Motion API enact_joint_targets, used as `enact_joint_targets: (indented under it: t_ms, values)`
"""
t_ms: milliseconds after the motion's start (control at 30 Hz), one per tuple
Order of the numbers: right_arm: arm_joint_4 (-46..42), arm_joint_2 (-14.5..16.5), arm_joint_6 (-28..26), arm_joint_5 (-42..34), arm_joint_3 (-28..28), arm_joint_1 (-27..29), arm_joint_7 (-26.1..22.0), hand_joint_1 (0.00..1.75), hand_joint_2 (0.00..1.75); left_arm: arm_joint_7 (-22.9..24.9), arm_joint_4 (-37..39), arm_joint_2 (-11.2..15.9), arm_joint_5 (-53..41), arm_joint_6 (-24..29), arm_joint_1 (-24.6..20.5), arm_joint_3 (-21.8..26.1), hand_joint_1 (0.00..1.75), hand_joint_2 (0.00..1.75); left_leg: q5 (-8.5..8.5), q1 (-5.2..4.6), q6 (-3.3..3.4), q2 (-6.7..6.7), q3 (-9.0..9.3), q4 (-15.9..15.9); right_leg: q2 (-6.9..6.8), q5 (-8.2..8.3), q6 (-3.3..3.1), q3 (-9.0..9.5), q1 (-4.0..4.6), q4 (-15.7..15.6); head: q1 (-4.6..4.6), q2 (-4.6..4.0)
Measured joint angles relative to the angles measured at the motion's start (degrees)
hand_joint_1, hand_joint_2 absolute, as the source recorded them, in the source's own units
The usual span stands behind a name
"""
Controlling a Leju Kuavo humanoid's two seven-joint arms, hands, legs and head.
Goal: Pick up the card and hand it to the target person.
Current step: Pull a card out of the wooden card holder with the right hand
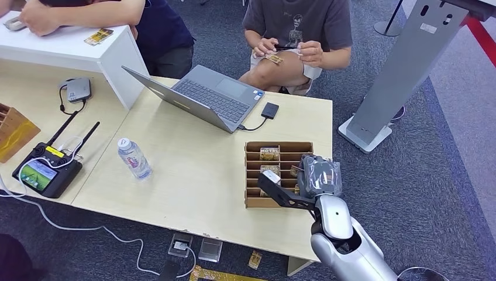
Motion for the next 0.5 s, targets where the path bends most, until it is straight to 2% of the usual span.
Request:
enact_joint_targets:
  t_ms: [500]
  values:
    - [-11.74,-2.68,-0.65,0.76,-3.21,-0.41,0.31,1.44,1.75,-0.85,0.69,0.02,-0.93,-0.57,-0.03,-0.03,0.0,0.0,0.0,0.0,0.0,0.0,-0.01,0.0,0.0,0.0,0.0,-0.01,0.0,0.0,0.03,0.0]
